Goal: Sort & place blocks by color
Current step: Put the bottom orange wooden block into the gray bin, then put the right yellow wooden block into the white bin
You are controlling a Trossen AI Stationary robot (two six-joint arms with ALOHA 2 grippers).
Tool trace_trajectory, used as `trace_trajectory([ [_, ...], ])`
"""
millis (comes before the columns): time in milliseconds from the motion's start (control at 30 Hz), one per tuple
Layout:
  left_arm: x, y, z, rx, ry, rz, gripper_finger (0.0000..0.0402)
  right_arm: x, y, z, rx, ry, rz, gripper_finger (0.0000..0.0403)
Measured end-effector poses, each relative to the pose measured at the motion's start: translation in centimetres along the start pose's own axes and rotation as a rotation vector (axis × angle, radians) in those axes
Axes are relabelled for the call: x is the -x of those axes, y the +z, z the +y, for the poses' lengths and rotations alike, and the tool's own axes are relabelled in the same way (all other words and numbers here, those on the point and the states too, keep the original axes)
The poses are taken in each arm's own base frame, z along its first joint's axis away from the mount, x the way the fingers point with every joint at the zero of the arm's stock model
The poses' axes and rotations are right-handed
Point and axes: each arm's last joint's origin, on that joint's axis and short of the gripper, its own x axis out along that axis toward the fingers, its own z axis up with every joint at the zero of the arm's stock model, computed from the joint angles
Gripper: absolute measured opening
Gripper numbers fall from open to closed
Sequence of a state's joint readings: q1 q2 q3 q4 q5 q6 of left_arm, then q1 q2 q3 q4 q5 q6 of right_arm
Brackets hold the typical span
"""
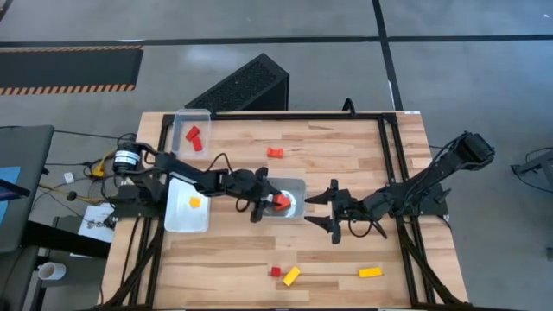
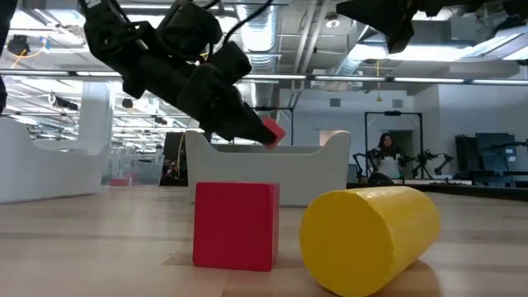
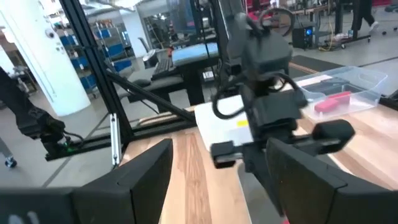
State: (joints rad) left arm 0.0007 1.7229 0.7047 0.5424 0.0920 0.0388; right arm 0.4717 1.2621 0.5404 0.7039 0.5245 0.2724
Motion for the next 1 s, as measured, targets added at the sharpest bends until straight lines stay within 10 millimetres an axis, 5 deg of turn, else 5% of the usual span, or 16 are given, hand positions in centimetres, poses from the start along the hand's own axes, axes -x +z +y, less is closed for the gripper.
trace_trajectory([
  [467,0.8,0.9,1.1,0.01,0.031,-0.043,0.0281,0.7,1.5,-0.3,0.057,0.002,-0.046,0.0281],
  [733,5.3,6.5,1.7,-0.105,0.116,-0.335,0.0292,3.2,4.7,-2.9,0.067,-0.085,-0.045,0.0281],
  [1000,9.7,10.2,1.3,-0.178,0.134,-0.594,0.0292,5.0,4.7,-5.5,0.102,-0.202,0.106,0.0281],
])
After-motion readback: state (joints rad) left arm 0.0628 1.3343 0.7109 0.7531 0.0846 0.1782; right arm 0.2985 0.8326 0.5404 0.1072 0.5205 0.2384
